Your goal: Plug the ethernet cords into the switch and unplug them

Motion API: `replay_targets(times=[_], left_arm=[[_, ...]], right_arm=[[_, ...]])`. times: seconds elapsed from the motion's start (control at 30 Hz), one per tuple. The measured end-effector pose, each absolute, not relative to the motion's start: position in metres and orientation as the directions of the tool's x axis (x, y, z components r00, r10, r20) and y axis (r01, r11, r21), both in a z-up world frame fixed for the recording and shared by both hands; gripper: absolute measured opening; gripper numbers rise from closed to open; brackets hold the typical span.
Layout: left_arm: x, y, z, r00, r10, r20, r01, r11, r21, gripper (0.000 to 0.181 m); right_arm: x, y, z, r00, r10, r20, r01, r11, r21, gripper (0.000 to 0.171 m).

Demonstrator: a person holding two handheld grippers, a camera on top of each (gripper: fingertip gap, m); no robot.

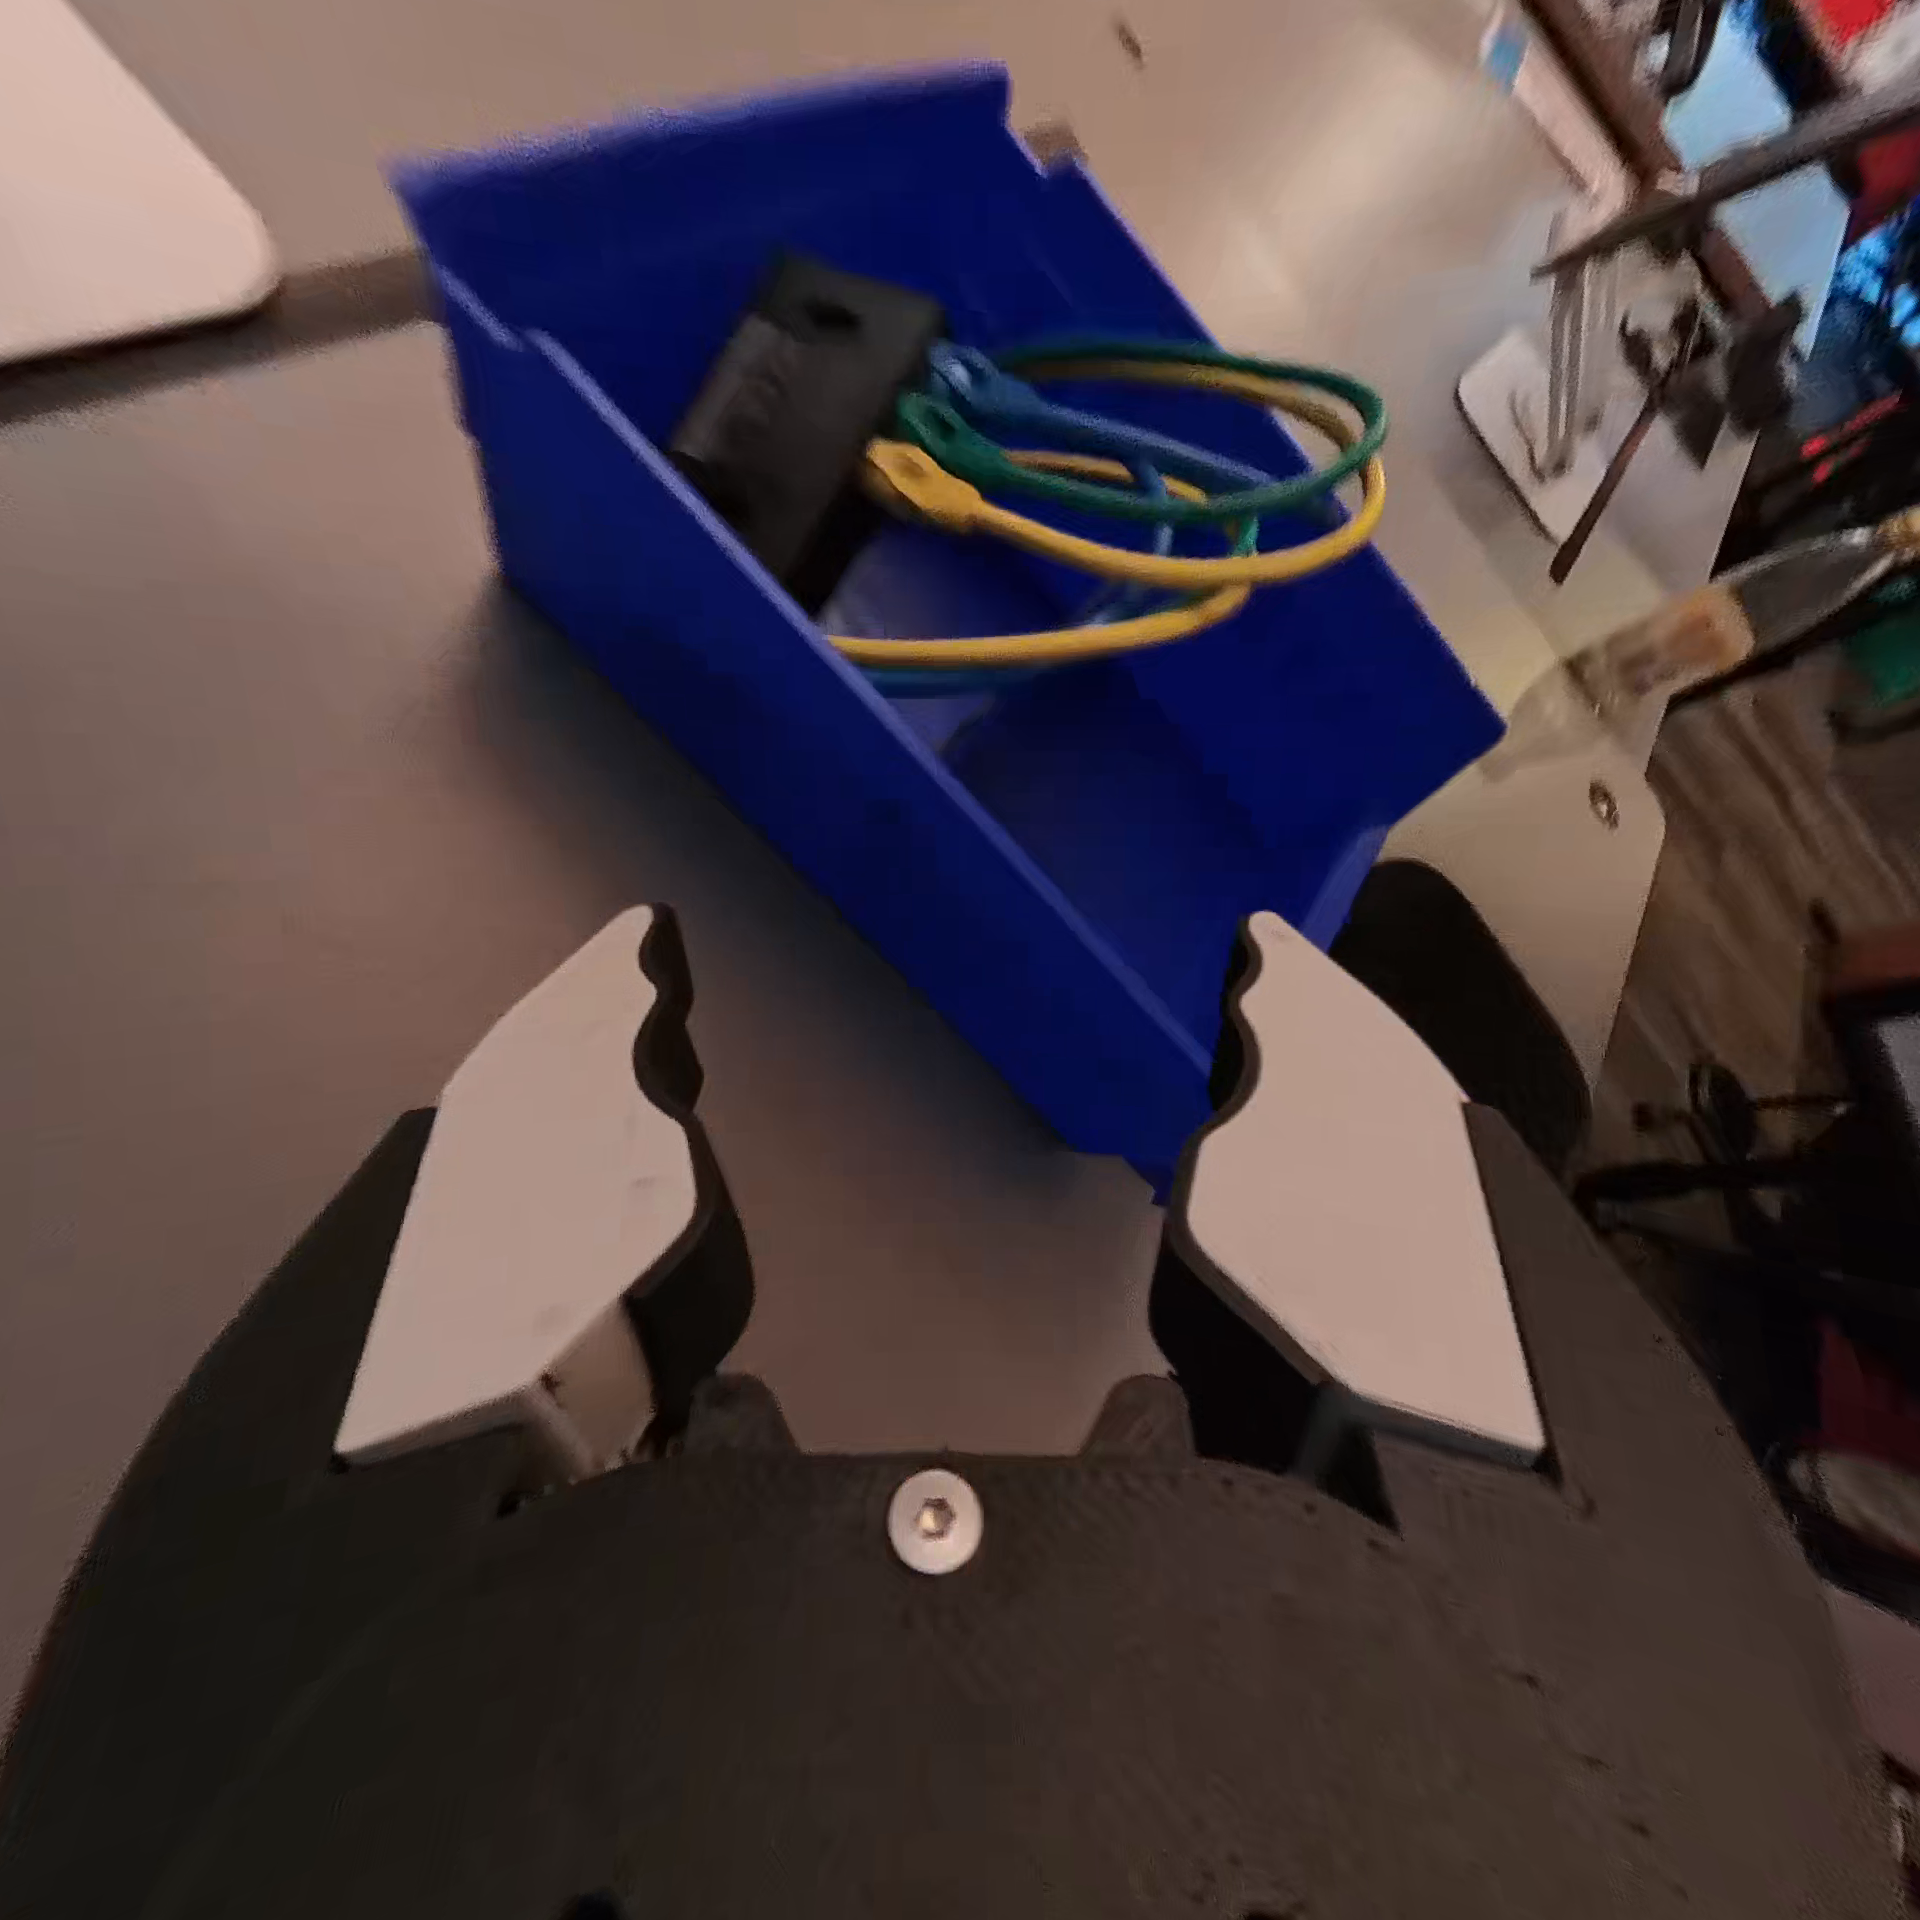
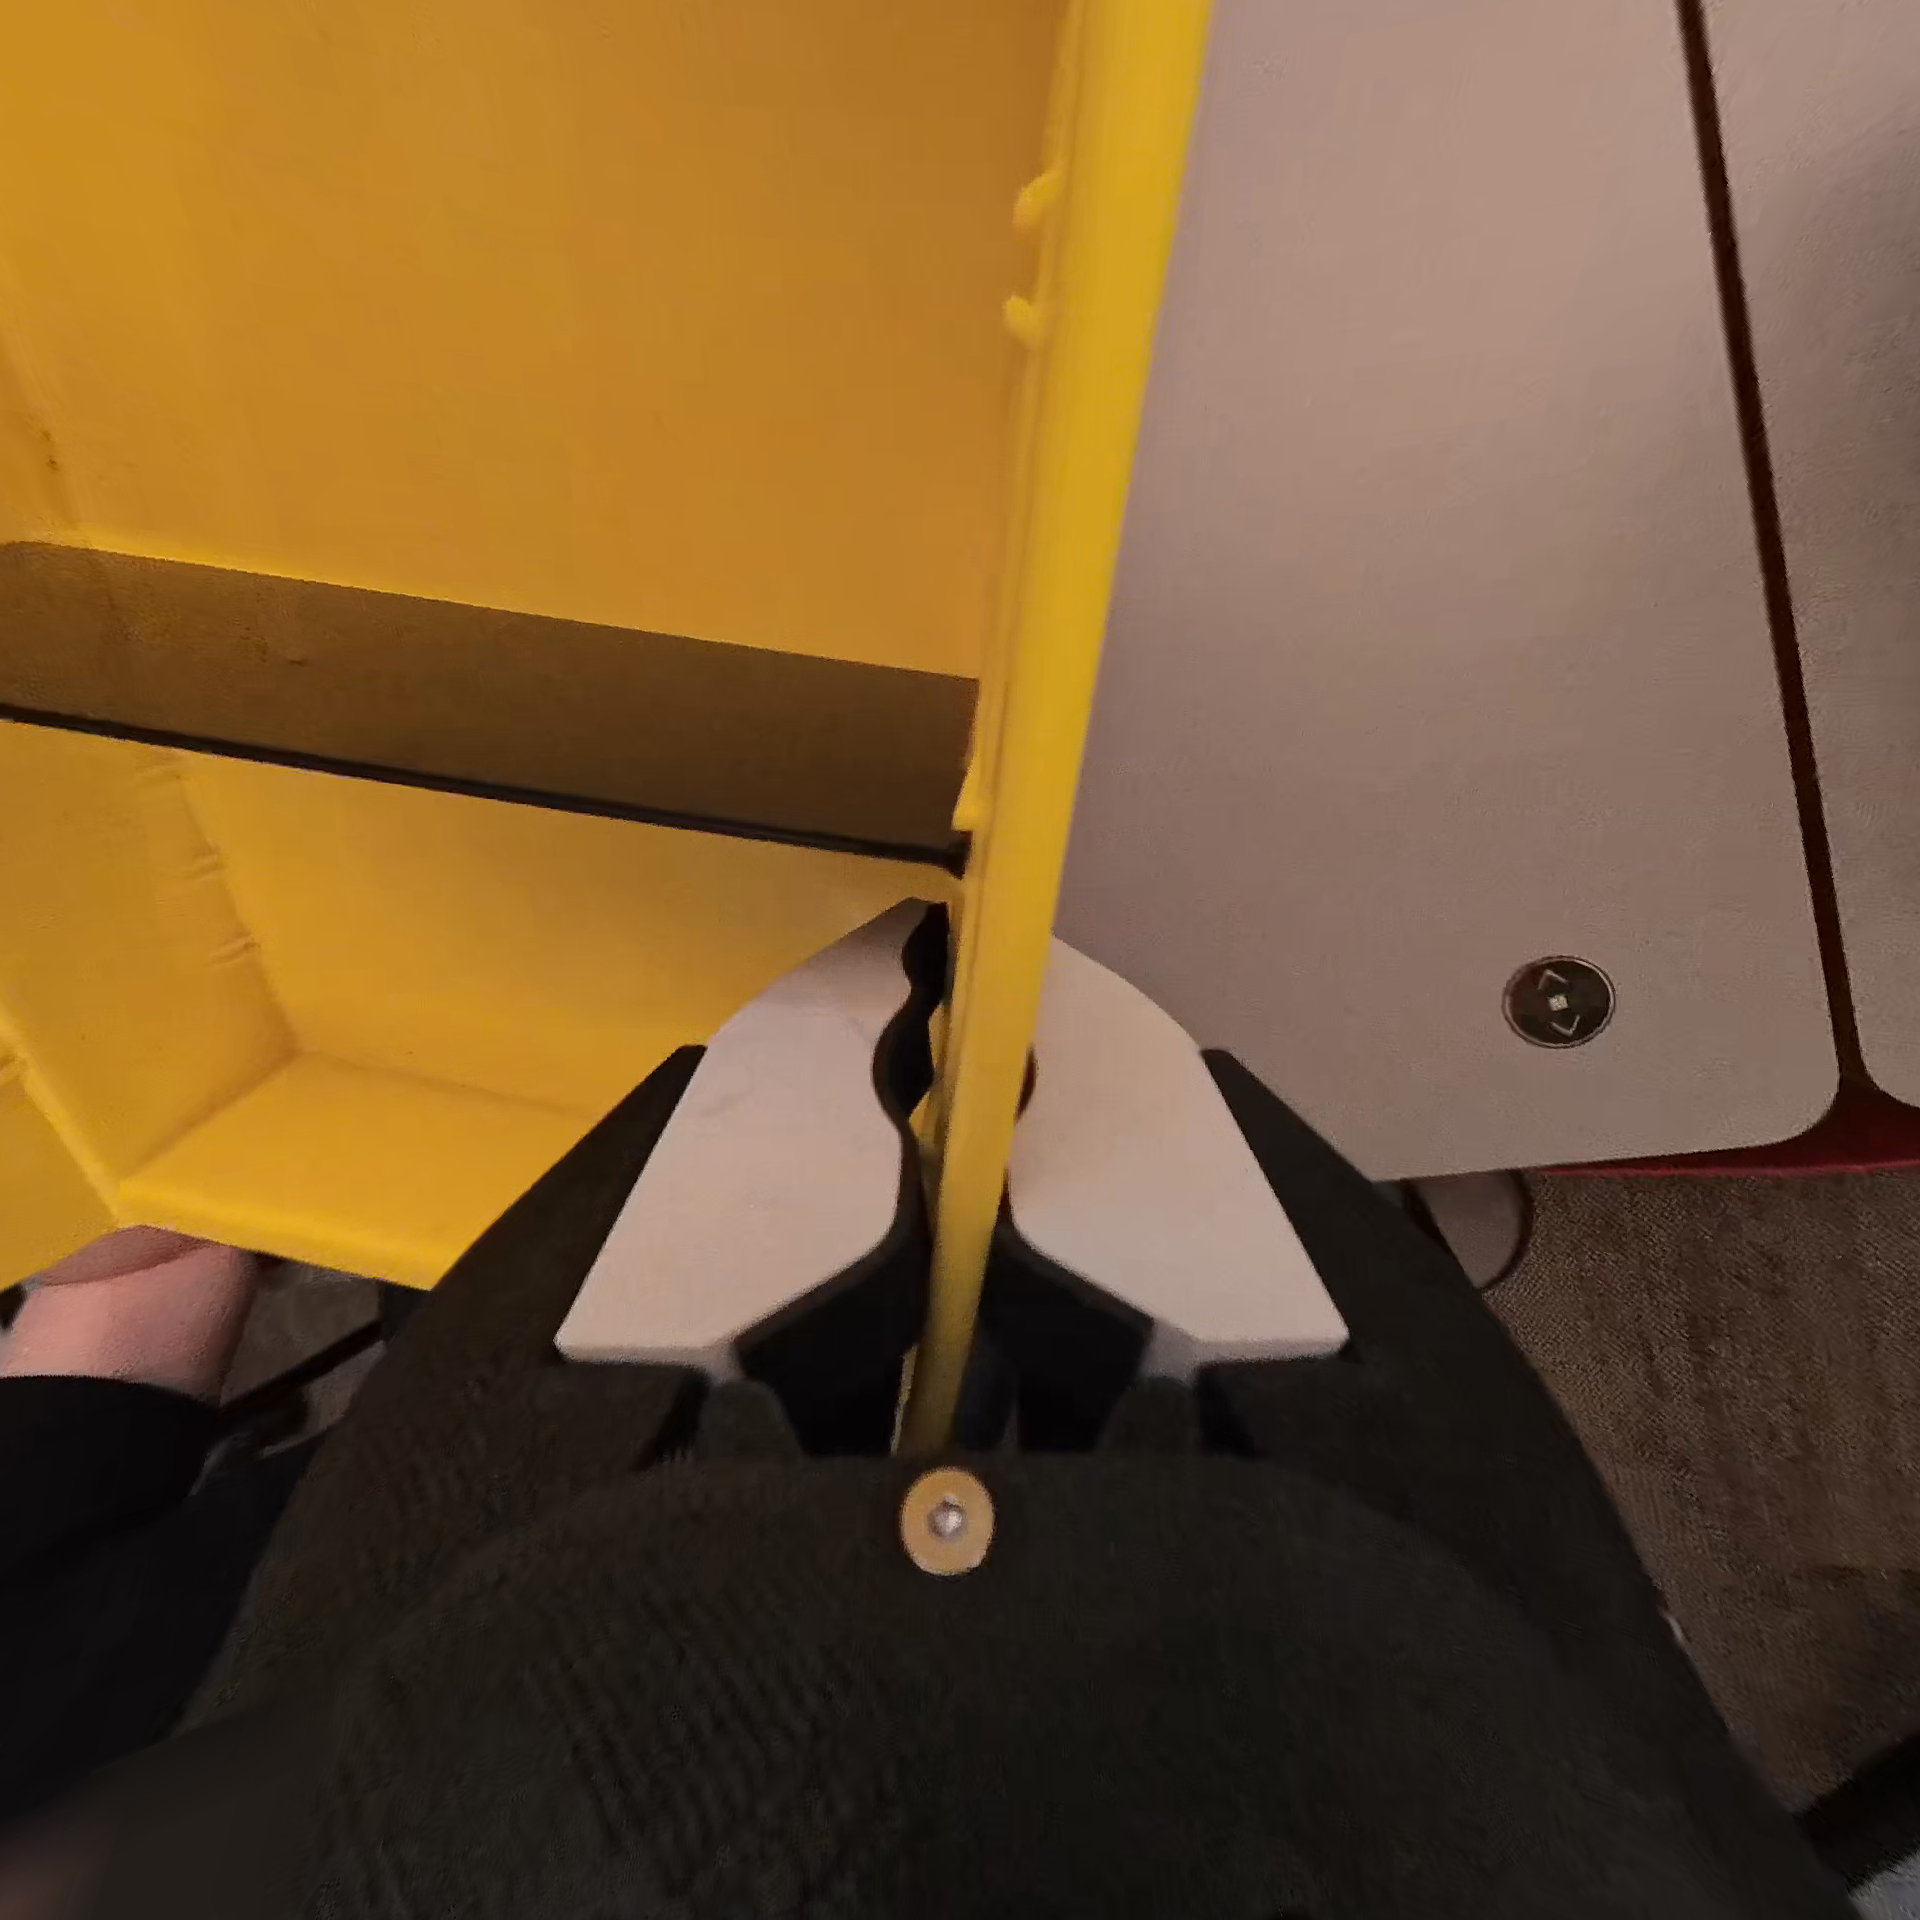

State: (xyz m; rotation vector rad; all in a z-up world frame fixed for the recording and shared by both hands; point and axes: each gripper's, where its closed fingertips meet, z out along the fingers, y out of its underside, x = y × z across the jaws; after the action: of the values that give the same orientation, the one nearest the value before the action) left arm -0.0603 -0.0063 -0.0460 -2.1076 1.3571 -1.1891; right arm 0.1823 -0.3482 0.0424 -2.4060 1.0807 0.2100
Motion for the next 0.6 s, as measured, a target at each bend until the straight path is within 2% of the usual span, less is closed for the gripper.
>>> replay_targets(times=[0.17,0.23,0.5,0.6], left_arm=[[-0.041,-0.058,-0.062,0.106,-0.870,0.482,-0.641,-0.431,-0.636,0.104],[-0.037,-0.067,-0.075,0.110,-0.891,0.440,-0.692,-0.387,-0.610,0.108],[-0.030,-0.080,-0.117,0.130,-0.945,0.299,-0.820,-0.272,-0.504,0.103],[-0.032,-0.080,-0.119,0.136,-0.939,0.315,-0.838,-0.279,-0.469,0.100]], right_arm=[[0.189,-0.389,0.008,0.620,-0.712,-0.330,-0.782,-0.527,-0.333,0.005],[0.189,-0.401,-0.003,0.608,-0.725,-0.325,-0.792,-0.521,-0.319,0.005],[0.190,-0.431,-0.019,0.607,-0.743,-0.282,-0.790,-0.527,-0.313,0.005],[0.194,-0.434,-0.017,0.615,-0.736,-0.285,-0.784,-0.528,-0.327,0.005]])
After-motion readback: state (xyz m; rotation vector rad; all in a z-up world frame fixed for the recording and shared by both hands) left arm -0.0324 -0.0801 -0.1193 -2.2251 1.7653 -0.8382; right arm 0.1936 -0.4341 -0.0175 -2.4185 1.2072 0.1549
